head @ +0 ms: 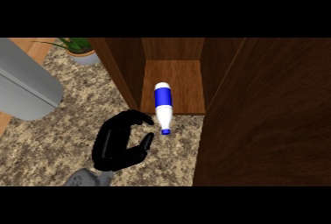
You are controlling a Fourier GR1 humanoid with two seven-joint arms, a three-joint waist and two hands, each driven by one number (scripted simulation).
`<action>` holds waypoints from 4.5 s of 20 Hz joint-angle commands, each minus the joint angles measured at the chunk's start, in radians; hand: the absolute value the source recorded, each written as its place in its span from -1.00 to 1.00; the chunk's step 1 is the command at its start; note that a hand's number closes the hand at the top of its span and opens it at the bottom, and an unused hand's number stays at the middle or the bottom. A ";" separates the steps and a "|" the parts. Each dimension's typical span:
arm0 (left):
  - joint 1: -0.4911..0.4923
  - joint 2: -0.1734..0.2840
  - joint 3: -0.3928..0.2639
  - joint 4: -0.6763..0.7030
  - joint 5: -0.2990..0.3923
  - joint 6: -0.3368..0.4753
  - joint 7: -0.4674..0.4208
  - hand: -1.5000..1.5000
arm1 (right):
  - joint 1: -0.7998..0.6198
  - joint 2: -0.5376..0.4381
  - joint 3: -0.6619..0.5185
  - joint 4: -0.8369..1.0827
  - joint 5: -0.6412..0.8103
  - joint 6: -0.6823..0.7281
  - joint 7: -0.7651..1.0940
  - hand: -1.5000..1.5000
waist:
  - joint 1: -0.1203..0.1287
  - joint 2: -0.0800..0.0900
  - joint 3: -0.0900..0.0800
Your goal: Pick up the bottled water, place it into the cabinet and close the cabinet
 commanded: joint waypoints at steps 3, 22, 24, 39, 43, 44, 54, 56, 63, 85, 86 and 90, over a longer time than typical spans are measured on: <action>0.181 0.131 0.051 -0.179 0.031 -0.031 -0.022 -1.00 | -0.014 -0.064 0.058 -0.146 0.148 0.045 0.007 1.00 | 0.010 -0.005 -0.001; 0.449 0.325 0.267 -0.333 0.240 -0.223 -0.031 -1.00 | -0.205 -0.173 0.431 -0.160 0.232 0.056 0.193 1.00 | 0.054 -0.005 -0.014; 0.450 0.361 0.295 -0.365 0.258 -0.232 -0.007 -1.00 | -0.207 -0.127 0.474 -0.150 0.182 0.005 0.226 1.00 | 0.059 0.004 -0.013; 0.507 0.472 0.396 -0.365 0.329 -0.402 -0.011 -1.00 | -0.357 -0.063 0.505 -0.042 0.052 -0.025 0.302 1.00 | 0.152 0.036 -0.015; 0.524 0.478 0.397 -0.355 0.341 -0.435 -0.012 -1.00 | -0.399 -0.080 0.500 -0.016 0.044 0.003 0.320 1.00 | 0.180 0.039 -0.018; 0.510 0.486 0.406 -0.359 0.340 -0.438 -0.010 -1.00 | -0.417 -0.081 0.481 -0.021 0.043 0.003 0.322 1.00 | 0.185 0.044 -0.019; 0.501 0.512 0.414 -0.349 0.361 -0.478 0.011 -1.00 | -0.593 -0.156 0.398 -0.020 0.063 0.083 0.351 1.00 | 0.235 0.044 -0.025; 0.501 0.512 0.420 -0.343 0.364 -0.475 0.010 -1.00 | -0.597 -0.146 0.405 -0.017 0.046 0.074 0.360 1.00 | 0.227 0.042 -0.027; 0.501 0.521 0.430 -0.337 0.375 -0.490 0.016 -1.00 | -0.651 -0.167 0.376 -0.008 0.040 0.092 0.385 1.00 | 0.226 0.041 -0.029; 0.457 0.545 0.462 -0.321 0.392 -0.540 0.018 -1.00 | -0.637 -0.091 0.332 0.088 -0.134 0.066 0.374 1.00 | 0.273 0.098 -0.024; 0.453 0.553 0.468 -0.317 0.390 -0.539 0.021 -1.00 | -0.636 -0.085 0.321 0.080 -0.136 0.057 0.377 1.00 | 0.269 0.098 -0.024; 0.457 0.547 0.470 -0.309 0.401 -0.541 0.022 -1.00 | -0.698 -0.071 0.255 0.079 -0.096 0.036 0.409 1.00 | 0.273 0.087 -0.026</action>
